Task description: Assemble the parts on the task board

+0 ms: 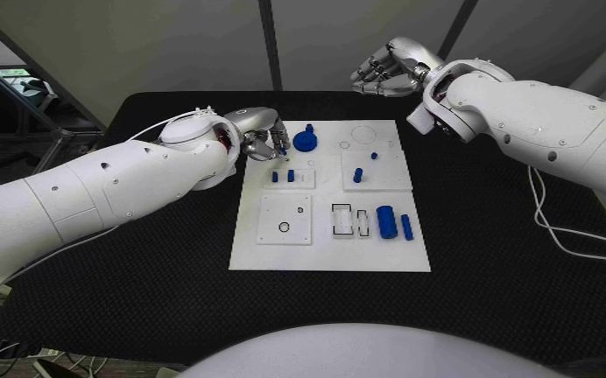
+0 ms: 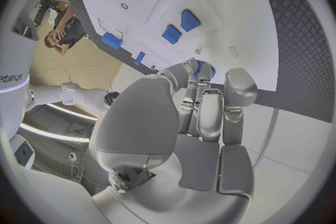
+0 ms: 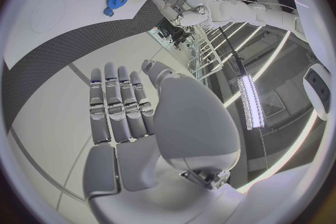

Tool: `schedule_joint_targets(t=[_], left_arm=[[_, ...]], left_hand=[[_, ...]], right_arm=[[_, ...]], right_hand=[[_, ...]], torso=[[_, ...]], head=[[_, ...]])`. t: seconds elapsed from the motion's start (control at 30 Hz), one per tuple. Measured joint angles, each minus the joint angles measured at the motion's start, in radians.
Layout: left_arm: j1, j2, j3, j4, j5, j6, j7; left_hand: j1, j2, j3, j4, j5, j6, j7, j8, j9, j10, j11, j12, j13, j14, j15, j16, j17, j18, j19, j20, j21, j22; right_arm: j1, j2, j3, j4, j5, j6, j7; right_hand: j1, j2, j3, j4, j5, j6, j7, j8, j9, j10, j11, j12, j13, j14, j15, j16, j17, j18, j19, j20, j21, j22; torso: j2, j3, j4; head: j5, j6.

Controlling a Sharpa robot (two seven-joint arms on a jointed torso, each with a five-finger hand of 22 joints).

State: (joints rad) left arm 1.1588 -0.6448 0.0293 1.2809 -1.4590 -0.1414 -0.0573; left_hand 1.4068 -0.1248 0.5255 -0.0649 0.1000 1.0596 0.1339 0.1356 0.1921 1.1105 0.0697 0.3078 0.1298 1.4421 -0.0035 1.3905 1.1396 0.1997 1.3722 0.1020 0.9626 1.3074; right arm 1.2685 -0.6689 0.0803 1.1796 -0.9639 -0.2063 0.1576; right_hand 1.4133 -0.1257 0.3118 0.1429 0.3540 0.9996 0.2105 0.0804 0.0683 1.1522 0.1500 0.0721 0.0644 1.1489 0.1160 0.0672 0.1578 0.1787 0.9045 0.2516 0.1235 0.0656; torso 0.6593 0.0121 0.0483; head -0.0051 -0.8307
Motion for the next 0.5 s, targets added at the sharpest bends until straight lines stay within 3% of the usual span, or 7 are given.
schedule_joint_targets(t=[0.17, 0.5], left_arm=[[-0.012, 0.009, -0.001, -0.011, 0.004, 0.006, -0.002], [-0.014, 0.018, 0.000, -0.026, 0.006, 0.009, -0.004]], left_hand=[[0.000, 0.000, 0.000, 0.000, 0.000, 0.004, -0.004, 0.000, 0.000, 0.000, 0.000, 0.000, 0.000, 0.000, 0.000, 0.000, 0.000, 0.000, 0.000, 0.000, 0.000, 0.000], [0.000, 0.000, 0.000, 0.000, 0.000, 0.007, 0.000, 0.000, -0.001, 0.007, 0.000, -0.004, 0.000, 0.000, 0.000, 0.000, 0.000, 0.000, 0.000, 0.000, 0.000, 0.000]], right_arm=[[0.000, 0.001, 0.000, 0.000, 0.000, 0.000, 0.000], [0.000, 0.001, 0.000, 0.000, 0.000, 0.000, 0.000]], right_hand=[[0.000, 0.000, 0.000, 0.000, 0.000, 0.000, 0.000, 0.000, 0.000, 0.000, 0.000, 0.000, 0.000, 0.000, 0.000, 0.000, 0.000, 0.000, 0.000, 0.000, 0.000, 0.000], [0.000, 0.000, 0.000, 0.000, 0.000, 0.000, 0.000, 0.000, 0.000, 0.000, 0.000, 0.000, 0.000, 0.000, 0.000, 0.000, 0.000, 0.000, 0.000, 0.000, 0.000, 0.000]], torso=[[0.001, -0.0004, -0.0012], [0.001, 0.0003, -0.0019]], head=[[0.000, -0.001], [0.001, -0.003]])
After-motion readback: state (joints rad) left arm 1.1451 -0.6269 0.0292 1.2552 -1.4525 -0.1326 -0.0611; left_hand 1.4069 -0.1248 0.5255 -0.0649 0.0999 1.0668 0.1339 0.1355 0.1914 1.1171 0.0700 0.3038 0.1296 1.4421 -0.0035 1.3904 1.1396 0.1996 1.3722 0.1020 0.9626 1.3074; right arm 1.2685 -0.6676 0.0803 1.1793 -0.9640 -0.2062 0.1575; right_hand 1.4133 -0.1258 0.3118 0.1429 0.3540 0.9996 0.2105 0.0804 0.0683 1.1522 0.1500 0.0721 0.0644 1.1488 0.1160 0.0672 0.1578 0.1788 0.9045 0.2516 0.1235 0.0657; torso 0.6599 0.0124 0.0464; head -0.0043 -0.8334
